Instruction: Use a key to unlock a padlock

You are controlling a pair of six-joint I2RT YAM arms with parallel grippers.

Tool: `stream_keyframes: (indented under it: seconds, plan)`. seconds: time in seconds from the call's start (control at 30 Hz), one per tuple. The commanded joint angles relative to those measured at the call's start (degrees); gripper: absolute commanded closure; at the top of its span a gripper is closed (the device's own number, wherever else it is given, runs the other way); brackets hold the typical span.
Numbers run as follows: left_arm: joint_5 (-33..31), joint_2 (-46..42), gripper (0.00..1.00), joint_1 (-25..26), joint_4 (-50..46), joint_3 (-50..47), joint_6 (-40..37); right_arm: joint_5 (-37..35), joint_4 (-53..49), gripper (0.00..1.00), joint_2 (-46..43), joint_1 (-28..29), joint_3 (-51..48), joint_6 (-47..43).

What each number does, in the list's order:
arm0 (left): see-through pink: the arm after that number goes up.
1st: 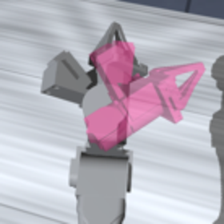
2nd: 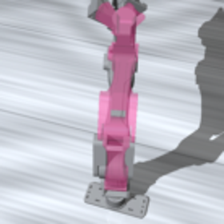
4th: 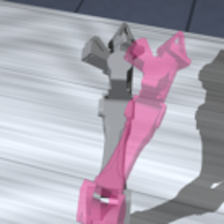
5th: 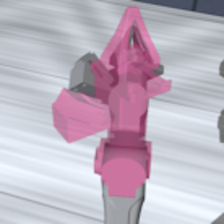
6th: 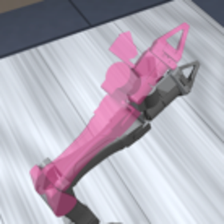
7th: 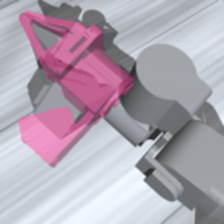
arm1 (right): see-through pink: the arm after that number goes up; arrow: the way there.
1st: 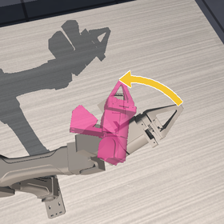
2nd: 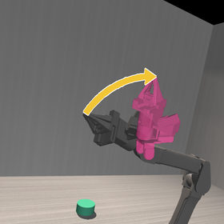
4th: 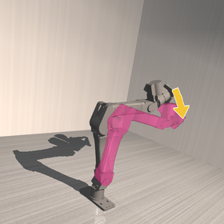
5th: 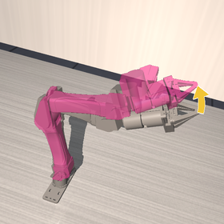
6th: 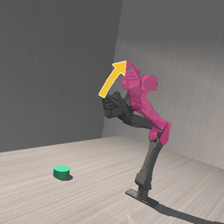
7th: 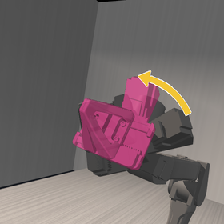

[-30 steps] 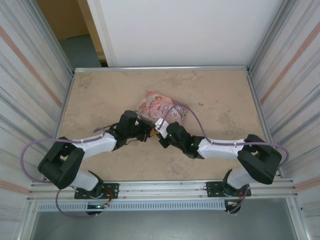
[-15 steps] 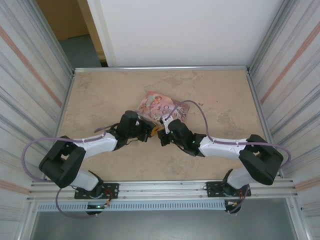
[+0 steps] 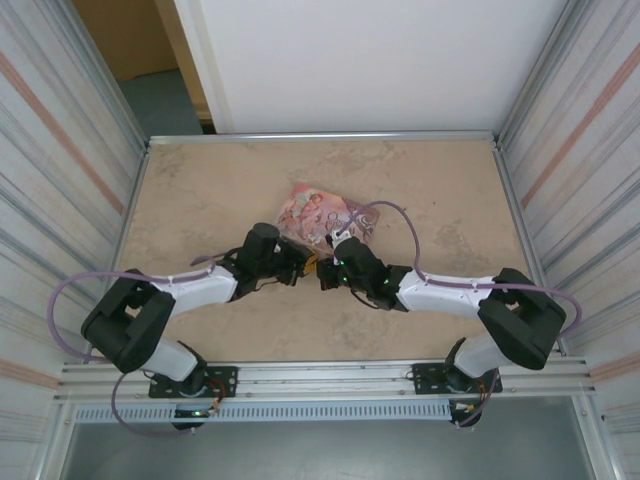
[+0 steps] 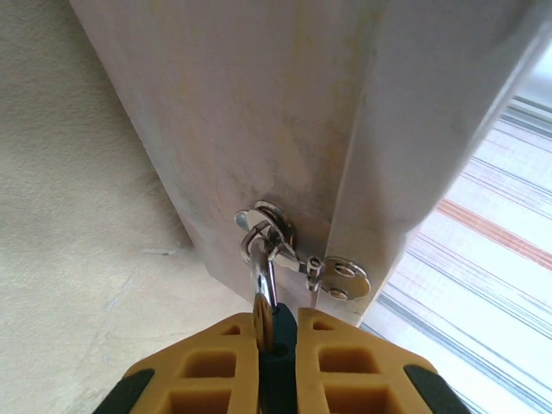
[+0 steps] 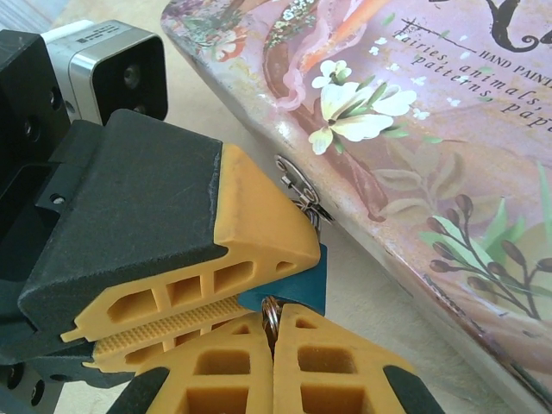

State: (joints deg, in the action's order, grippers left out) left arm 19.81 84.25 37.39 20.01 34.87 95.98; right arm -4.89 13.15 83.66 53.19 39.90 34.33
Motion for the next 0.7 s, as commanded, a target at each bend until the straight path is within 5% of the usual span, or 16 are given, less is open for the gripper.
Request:
stream_keyframes:
  seconds: [0.0,0.33,0.67]
  plan:
    - [2.6,0.8,1.00,2.3,2.4,0.6,-1.1,-4.8,1.5,1.00,1.3,-2.1,0.1,4.9]
    - [1.7,5.5,0.99,3.4,4.4,1.1,-1.7,-6.7,0.5,1.00,1.0,-2.3,-2.5,8.3]
    - [-0.8,3.9,0.55,2.4,-1.8,1.8,-7.6,-5.8,-0.7,1.00,0.7,-3.2,-3.0,10.4]
